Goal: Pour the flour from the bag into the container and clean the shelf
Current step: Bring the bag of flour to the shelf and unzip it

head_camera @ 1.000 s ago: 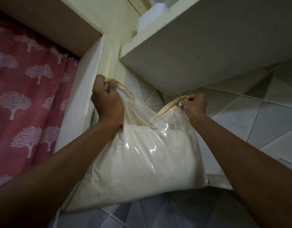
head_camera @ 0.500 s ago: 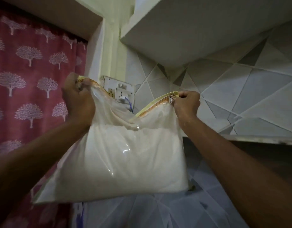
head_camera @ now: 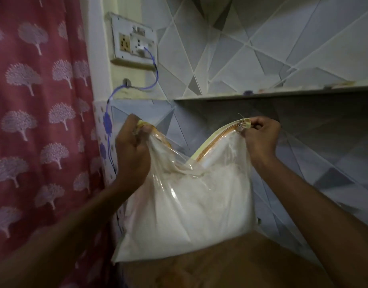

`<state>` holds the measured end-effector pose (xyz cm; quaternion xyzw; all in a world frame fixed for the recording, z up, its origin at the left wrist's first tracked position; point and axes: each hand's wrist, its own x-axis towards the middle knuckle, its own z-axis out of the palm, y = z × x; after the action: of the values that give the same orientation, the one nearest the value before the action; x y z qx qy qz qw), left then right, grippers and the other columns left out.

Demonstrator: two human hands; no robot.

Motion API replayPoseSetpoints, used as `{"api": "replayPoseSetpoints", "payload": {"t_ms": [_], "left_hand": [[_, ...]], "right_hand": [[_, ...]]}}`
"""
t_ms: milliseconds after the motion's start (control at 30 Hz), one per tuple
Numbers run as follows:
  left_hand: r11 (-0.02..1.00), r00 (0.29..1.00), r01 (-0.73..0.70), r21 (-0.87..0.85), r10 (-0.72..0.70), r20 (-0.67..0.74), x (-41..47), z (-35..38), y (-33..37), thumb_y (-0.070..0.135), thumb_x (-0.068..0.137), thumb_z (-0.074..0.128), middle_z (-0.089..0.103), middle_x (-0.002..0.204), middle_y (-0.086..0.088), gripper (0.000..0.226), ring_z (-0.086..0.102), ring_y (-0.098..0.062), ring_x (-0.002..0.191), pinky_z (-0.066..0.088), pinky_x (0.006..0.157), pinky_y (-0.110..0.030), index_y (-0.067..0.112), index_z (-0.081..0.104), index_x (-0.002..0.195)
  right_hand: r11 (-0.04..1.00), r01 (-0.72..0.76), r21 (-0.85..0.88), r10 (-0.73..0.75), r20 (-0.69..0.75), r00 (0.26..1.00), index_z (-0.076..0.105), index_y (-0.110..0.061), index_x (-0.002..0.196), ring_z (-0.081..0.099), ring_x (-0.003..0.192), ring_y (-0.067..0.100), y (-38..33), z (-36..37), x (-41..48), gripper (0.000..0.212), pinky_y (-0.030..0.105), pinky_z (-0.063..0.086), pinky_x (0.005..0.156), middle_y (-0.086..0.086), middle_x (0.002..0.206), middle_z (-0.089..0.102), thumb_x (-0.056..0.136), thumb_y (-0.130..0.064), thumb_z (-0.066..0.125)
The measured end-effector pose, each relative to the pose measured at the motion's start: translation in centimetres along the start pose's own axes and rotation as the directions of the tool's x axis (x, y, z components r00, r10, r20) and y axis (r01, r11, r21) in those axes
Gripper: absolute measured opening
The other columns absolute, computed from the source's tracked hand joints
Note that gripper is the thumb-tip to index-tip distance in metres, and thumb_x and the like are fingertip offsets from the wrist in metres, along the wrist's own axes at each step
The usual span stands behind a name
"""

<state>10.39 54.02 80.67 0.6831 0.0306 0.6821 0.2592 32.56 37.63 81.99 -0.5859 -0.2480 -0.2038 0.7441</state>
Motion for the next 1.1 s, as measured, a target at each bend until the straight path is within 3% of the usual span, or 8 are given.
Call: {"api": "replayPoseSetpoints", "payload": {"t_ms": [133,267,367,500,667,767,867,1100], "left_hand": [[0.994,0.993,0.098,-0.054,-0.094,0.07,-6.3,3.1,-0.3,0.0,0.097,0.054,0.036,0.068,0.007,0.026,0.037,0.001,0.063,0.034,0.061,-0.019,0.008,0.041,0.076],[0.981,0.965,0.17,-0.09,-0.147,0.215,-12.6,6.3,-1.8,0.009,0.1,0.052,0.042,0.065,0.008,0.026,0.046,0.003,0.063,0.038,0.061,-0.013,0.017,0.04,0.078],[0.977,0.943,0.194,-0.084,-0.162,0.291,-16.3,7.9,-2.4,0.012,0.099,0.05,0.045,0.067,0.017,0.021,0.053,0.008,0.067,0.039,0.062,-0.004,0.019,0.043,0.081],[0.951,0.875,0.291,-0.105,-0.22,0.431,-20.8,11.4,-3.9,0.006,0.1,0.052,0.045,0.064,0.014,0.023,0.05,0.007,0.062,0.036,0.058,-0.005,0.015,0.044,0.08],[0.932,0.796,0.345,-0.109,-0.23,0.559,-24.5,16.1,-5.6,0.007,0.098,0.051,0.053,0.072,0.027,0.022,0.051,0.01,0.067,0.036,0.06,-0.004,0.019,0.047,0.08],[0.907,0.758,0.411,-0.097,-0.281,0.589,-26.4,18.9,-7.1,0.015,0.099,0.051,0.053,0.069,0.023,0.023,0.05,0.004,0.061,0.036,0.055,-0.011,0.026,0.046,0.079],[0.88,0.716,0.466,-0.091,-0.314,0.624,-28.7,20.4,-8.3,0.031,0.099,0.048,0.052,0.067,0.011,0.021,0.05,-0.002,0.062,0.042,0.056,-0.024,0.019,0.05,0.081],[0.884,0.651,0.466,0.021,-0.359,0.669,-31.0,23.9,-10.7,0.011,0.097,0.052,0.048,0.066,0.016,0.019,0.05,0.006,0.064,0.034,0.059,-0.006,0.024,0.047,0.084]], "right_hand": [[0.985,-0.145,-0.091,0.14,-0.062,0.988,0.074,-0.006,0.085,0.071,0.07,0.013,5.0,-3.9,-1.3,0.017,0.027,0.061,0.062,0.007,0.081,0.074,0.073,0.006,0.077],[0.964,-0.177,-0.199,0.167,-0.067,0.984,0.068,-0.018,0.063,0.064,0.06,0.01,10.4,-7.1,-2.1,0.029,0.032,0.058,0.062,-0.003,0.064,0.067,0.069,0.008,0.078],[0.941,-0.215,-0.263,0.206,-0.062,0.977,0.066,-0.02,0.062,0.064,0.061,0.011,13.9,-9.2,-2.6,0.032,0.03,0.058,0.067,-0.005,0.063,0.067,0.067,0.008,0.081],[0.91,-0.268,-0.315,0.238,-0.133,0.962,0.066,-0.016,0.066,0.059,0.056,0.004,18.2,-12.0,-2.6,0.029,0.024,0.054,0.064,-0.004,0.064,0.065,0.069,0.008,0.08],[0.85,-0.342,-0.4,0.278,-0.212,0.937,0.068,-0.017,0.071,0.06,0.057,0.001,23.6,-15.0,-0.9,0.027,0.02,0.054,0.066,-0.006,0.066,0.067,0.069,0.007,0.08],[0.812,-0.362,-0.457,0.3,-0.205,0.932,0.072,-0.012,0.078,0.065,0.065,0.009,26.6,-16.2,0.5,0.02,0.019,0.053,0.068,-0.002,0.072,0.07,0.071,0.005,0.08],[0.787,-0.362,-0.501,0.308,-0.189,0.932,0.072,-0.013,0.078,0.066,0.068,0.011,29.0,-17.2,1.0,0.021,0.019,0.053,0.07,-0.001,0.073,0.07,0.072,0.006,0.079],[0.692,-0.402,-0.6,0.326,-0.238,0.915,0.073,-0.014,0.076,0.071,0.072,0.016,34.0,-19.7,2.2,0.027,0.029,0.062,0.071,0.0,0.073,0.071,0.072,0.012,0.074]]}}
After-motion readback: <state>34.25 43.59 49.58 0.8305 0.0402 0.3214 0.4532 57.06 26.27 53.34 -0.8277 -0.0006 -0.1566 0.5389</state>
